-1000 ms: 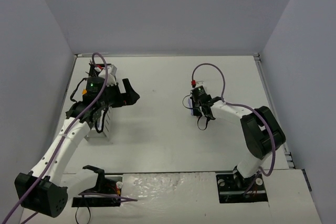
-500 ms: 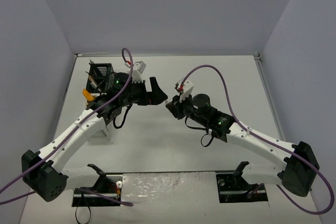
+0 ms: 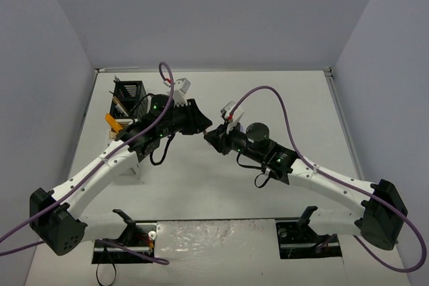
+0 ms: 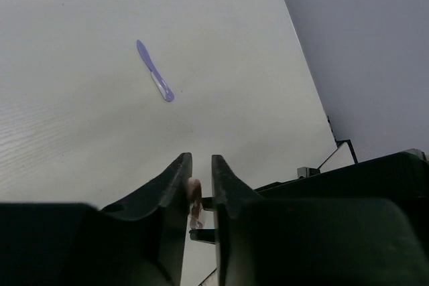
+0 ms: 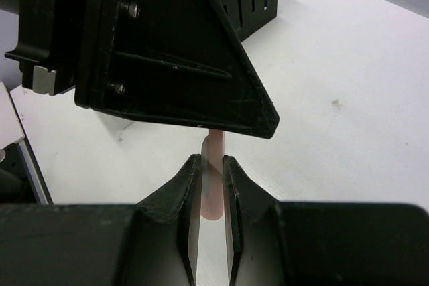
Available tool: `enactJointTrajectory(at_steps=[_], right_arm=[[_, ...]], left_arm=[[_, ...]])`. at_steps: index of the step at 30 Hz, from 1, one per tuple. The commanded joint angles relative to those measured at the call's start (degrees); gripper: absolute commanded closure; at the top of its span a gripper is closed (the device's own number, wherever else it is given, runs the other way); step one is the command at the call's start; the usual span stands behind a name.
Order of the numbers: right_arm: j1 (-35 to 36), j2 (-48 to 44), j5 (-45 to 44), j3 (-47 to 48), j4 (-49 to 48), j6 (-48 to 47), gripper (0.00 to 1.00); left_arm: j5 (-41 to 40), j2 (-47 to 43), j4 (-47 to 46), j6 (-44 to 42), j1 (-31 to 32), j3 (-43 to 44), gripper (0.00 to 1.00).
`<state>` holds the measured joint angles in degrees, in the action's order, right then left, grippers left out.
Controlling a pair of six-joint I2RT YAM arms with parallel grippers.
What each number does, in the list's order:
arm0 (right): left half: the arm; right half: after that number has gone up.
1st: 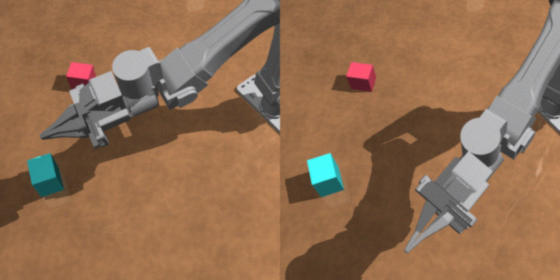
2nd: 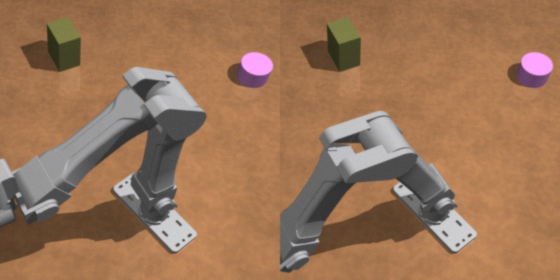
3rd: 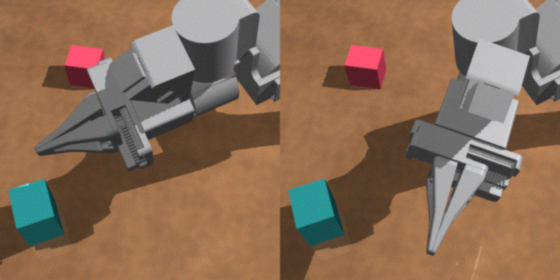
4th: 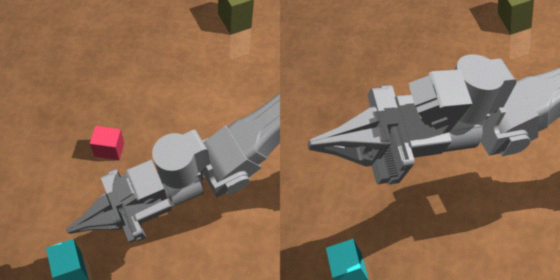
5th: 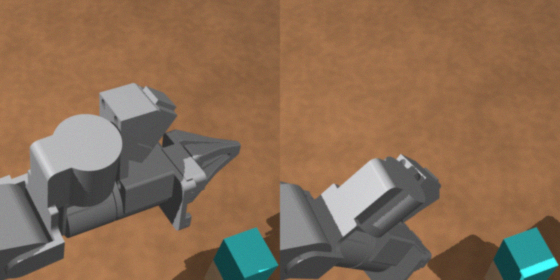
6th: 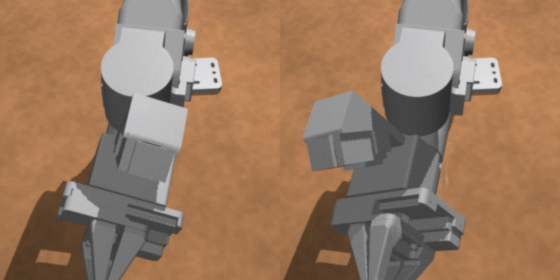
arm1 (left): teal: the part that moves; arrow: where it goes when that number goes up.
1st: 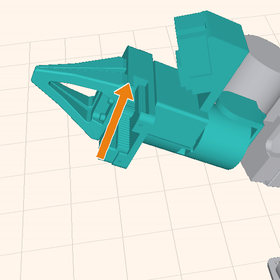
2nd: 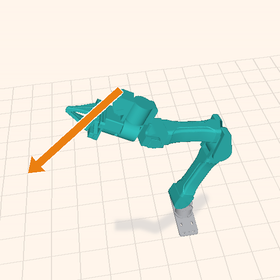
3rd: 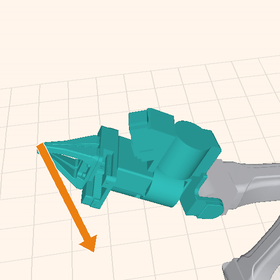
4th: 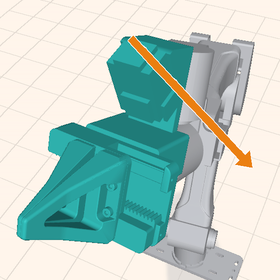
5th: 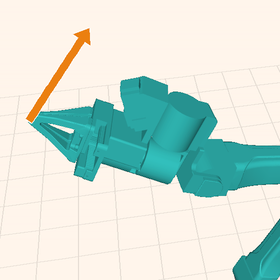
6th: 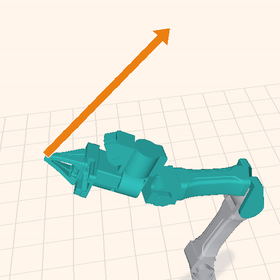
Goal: Organize the makeup
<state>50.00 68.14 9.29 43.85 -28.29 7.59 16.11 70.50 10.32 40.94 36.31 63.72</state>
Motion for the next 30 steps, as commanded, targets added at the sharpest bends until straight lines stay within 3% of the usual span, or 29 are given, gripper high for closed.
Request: enactJointTrajectory(at_steps=[1,3,5,10,13,18,26,30], right_arm=[[0.5,0.3,1.1,0.7,-7.4,1.3,1.00],[0.5,0.7,1.3,1.2,-7.4,1.6,0.98],[0.5,1.1,1.4,1.6,-7.4,1.8,0.88],[0.3,2.0,-1.5,3.2,-4.5,1.9,0.24],[0.1,2.2,-5.0,3.7,-0.9,1.2,0.09],[-1.0,1.7,-13.9,3.0,4.3,1.0,0.01],[-10.2,2.3,-15.4,0.9,8.4,4.4,0.00],[-13.4,3.8,-16.5,0.9,10.2,5.1,0.00]], left_arm=[[0.4,-1.5,-4.8,0.8,0.6,0.1,1.00],[0.3,-1.8,-4.8,0.7,0.7,-0.2,1.00],[-0.3,-2.4,-4.3,0.1,0.6,-0.2,1.00],[-8.0,-4.6,3.9,-4.9,0.4,2.1,1.00],[-22.5,-6.8,12.8,-9.0,0.0,4.0,1.00],[-34.7,-12.3,21.4,-14.1,-10.0,4.2,1.00],[-29.0,-18.2,24.2,-18.9,-33.4,-0.6,1.00],[-25.8,-18.2,22.1,-19.2,-39.5,-4.1,1.00]])
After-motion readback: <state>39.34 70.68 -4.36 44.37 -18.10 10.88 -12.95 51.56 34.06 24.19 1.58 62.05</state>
